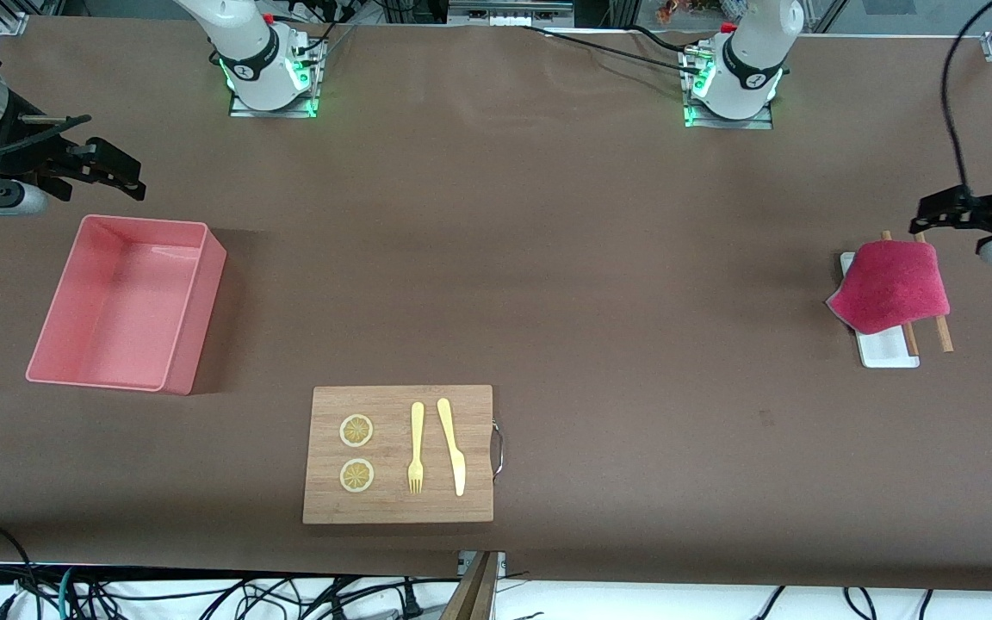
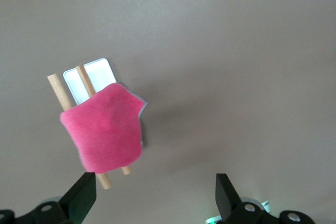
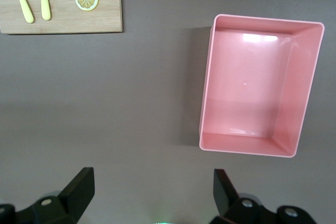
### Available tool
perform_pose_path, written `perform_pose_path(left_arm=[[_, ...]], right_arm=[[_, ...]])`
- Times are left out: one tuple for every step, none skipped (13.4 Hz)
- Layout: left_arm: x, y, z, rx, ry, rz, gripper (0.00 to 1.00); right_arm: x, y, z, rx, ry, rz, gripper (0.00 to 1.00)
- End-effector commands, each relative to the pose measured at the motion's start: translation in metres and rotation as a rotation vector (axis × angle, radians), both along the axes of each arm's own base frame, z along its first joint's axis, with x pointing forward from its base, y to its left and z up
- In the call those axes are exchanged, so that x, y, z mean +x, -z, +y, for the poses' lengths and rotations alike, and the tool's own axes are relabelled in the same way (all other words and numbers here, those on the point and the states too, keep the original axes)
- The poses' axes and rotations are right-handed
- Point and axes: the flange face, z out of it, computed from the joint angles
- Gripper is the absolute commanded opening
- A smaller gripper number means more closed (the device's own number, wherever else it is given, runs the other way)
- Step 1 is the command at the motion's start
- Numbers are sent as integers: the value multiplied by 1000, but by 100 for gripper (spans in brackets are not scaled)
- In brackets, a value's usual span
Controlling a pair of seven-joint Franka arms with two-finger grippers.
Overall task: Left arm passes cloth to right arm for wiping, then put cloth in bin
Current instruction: 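Lower the left gripper onto the pink cloth on the white tray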
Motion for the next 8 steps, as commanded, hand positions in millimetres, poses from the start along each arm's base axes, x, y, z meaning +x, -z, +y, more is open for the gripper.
perform_pose_path(left_arm=[[5, 27, 61, -82, 184, 30, 100], [7, 42, 87, -116, 256, 36, 100], [10, 60, 113, -148, 304, 42, 100], [11, 80, 141, -177, 331, 50, 100], [14, 96, 162, -206, 384, 46, 100], [19, 115, 173, -247, 466, 43, 100], [22, 133, 181, -293, 525, 34, 100], [17, 148, 196, -328, 522, 20, 100]], right_arm=[[1, -4, -3, -9, -7, 2, 100], [1, -4, -2, -9, -9, 2, 100], [1, -4, -2, -9, -9, 1, 100], [1, -4, -2, -9, -9, 1, 100], [1, -4, -2, -7, -9, 1, 100], [1, -4, -1, -6, -7, 1, 100], [1, -4, -2, -7, -7, 1, 100], [1, -4, -2, -7, -6, 1, 100]])
